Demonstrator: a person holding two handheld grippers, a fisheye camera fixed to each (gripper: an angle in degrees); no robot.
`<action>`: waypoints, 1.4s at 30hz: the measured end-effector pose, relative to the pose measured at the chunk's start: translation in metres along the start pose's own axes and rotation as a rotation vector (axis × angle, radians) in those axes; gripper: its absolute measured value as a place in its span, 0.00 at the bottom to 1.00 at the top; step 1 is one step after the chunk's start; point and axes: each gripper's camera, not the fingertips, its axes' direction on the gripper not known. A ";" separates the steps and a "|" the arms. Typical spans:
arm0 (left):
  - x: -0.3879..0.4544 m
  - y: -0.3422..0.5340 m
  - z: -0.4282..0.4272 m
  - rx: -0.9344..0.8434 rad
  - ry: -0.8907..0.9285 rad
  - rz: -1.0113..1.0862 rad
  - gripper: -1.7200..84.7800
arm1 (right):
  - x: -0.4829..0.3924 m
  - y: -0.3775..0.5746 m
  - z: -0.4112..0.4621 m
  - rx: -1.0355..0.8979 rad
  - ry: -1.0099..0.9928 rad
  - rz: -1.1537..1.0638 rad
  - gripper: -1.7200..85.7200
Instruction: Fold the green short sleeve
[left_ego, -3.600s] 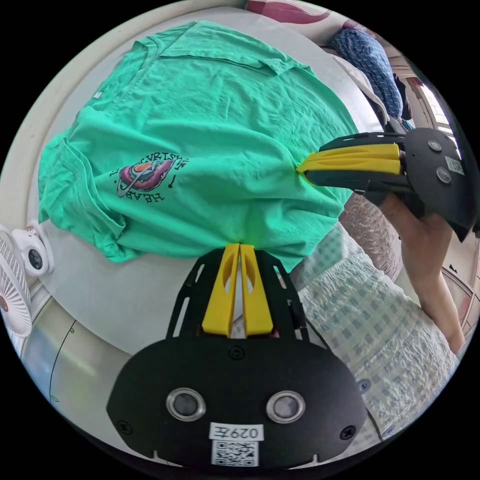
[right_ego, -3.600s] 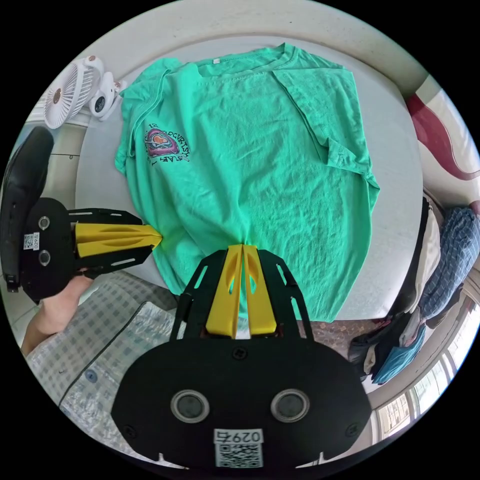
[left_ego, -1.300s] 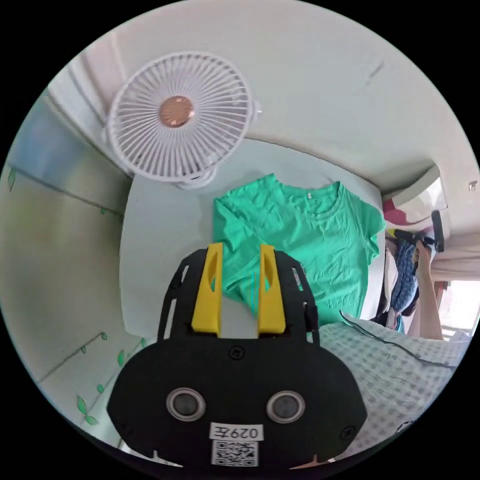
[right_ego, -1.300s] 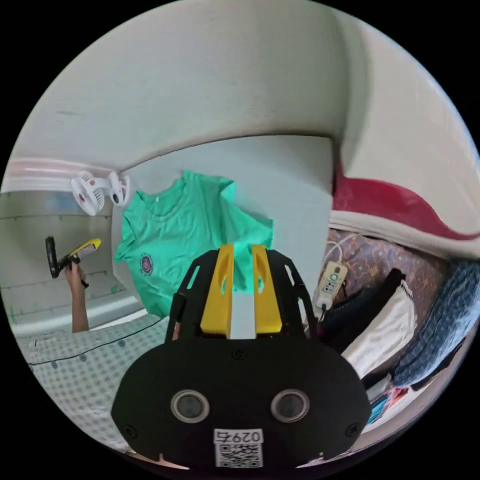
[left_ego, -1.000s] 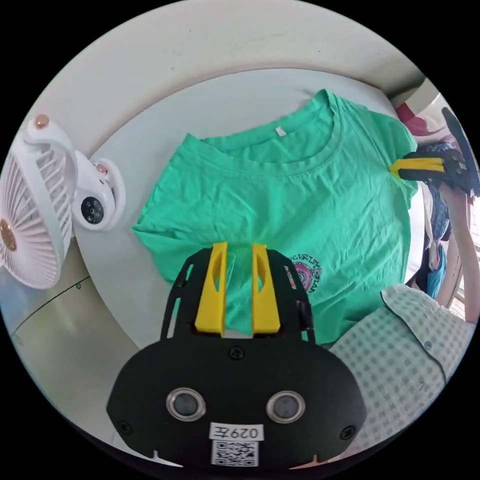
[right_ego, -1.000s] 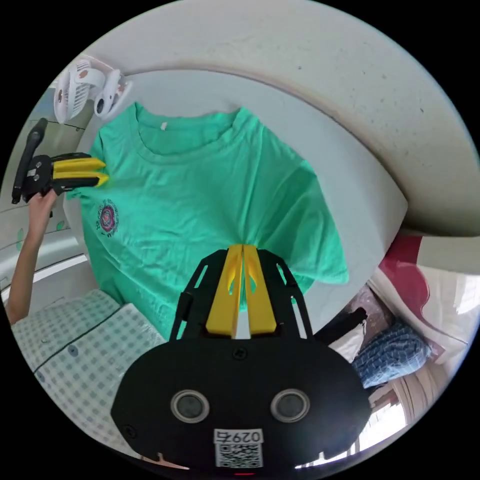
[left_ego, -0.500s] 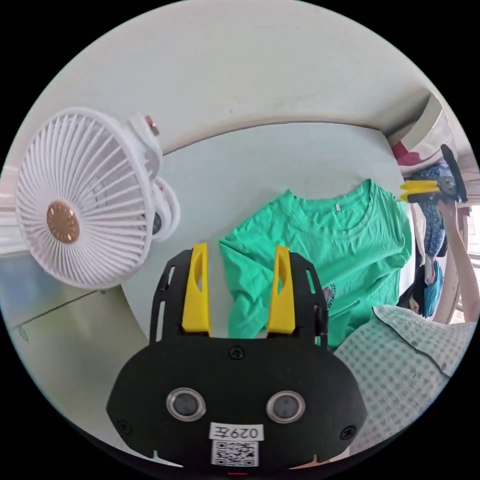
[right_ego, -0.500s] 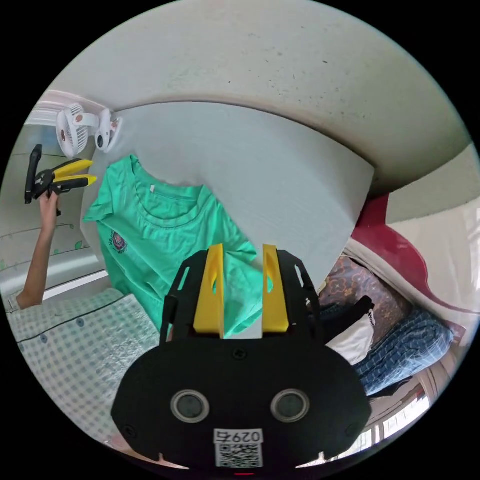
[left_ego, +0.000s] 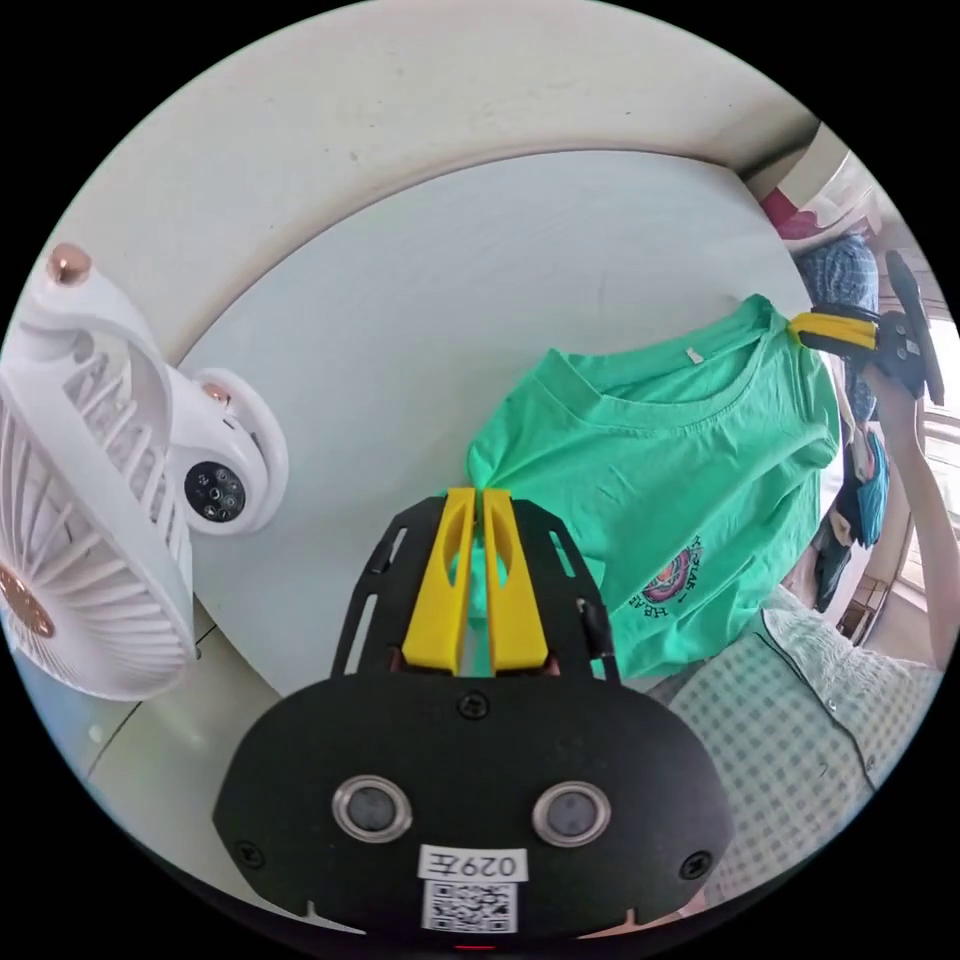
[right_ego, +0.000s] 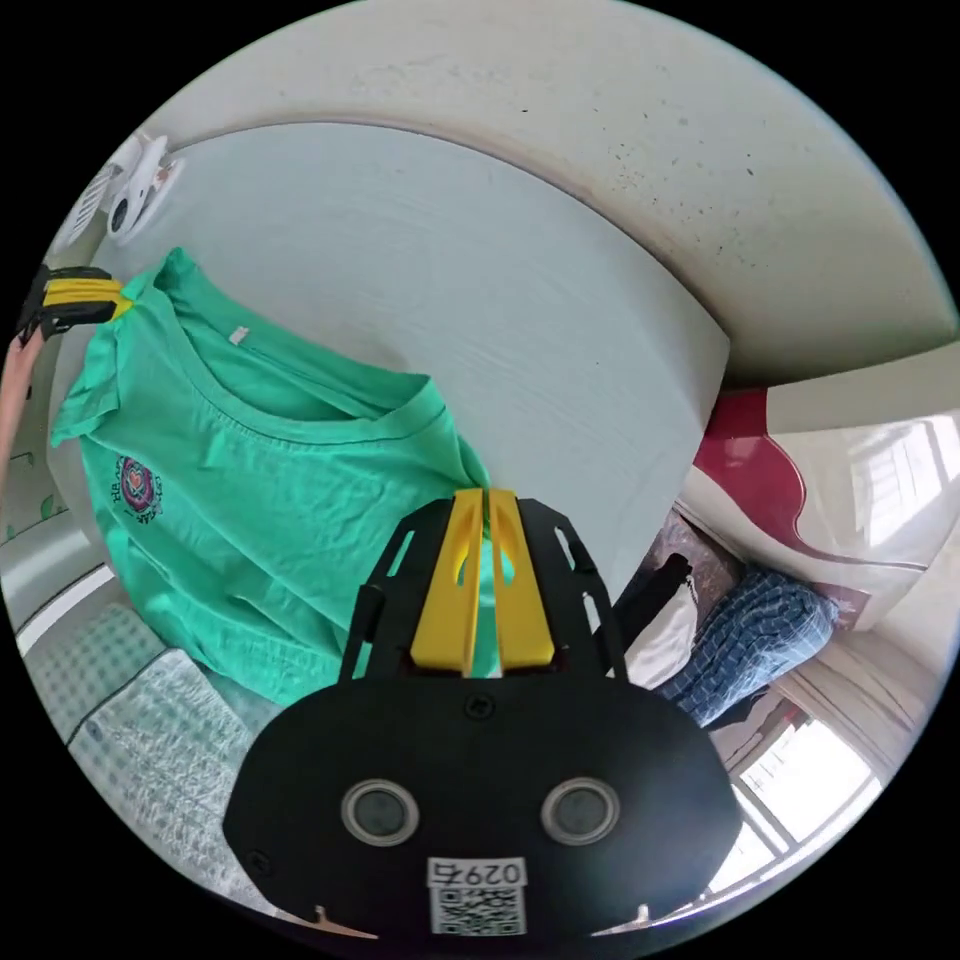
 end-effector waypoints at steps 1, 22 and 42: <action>0.001 0.017 -0.017 0.060 -0.008 0.017 0.01 | -0.004 0.024 -0.028 0.100 0.027 0.032 0.02; 0.126 0.460 -0.331 1.012 0.073 0.093 0.01 | -0.069 0.569 -0.370 1.101 0.162 0.189 0.02; 0.160 0.573 -0.385 1.125 -0.125 0.095 0.01 | -0.072 0.600 -0.407 1.172 0.211 0.202 0.02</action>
